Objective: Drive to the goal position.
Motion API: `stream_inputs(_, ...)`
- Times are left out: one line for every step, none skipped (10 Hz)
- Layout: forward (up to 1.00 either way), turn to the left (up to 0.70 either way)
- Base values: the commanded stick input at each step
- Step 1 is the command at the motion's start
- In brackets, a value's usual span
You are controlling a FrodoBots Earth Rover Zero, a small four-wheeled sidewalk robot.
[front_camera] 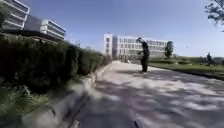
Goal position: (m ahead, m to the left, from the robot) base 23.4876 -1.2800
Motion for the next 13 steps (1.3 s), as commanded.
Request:
stream_inputs(0.00,0.00)
stream_inputs(0.00,0.00)
stream_inputs(0.00,0.00)
stream_inputs(0.00,0.00)
stream_inputs(0.00,0.00)
stream_inputs(0.14,0.00)
stream_inputs(0.61,0.00)
stream_inputs(0.70,0.00)
stream_inputs(0.70,0.00)
stream_inputs(0.70,0.00)
stream_inputs(0.70,-0.01)
stream_inputs(0.70,-0.03)
stream_inputs(0.70,-0.03)
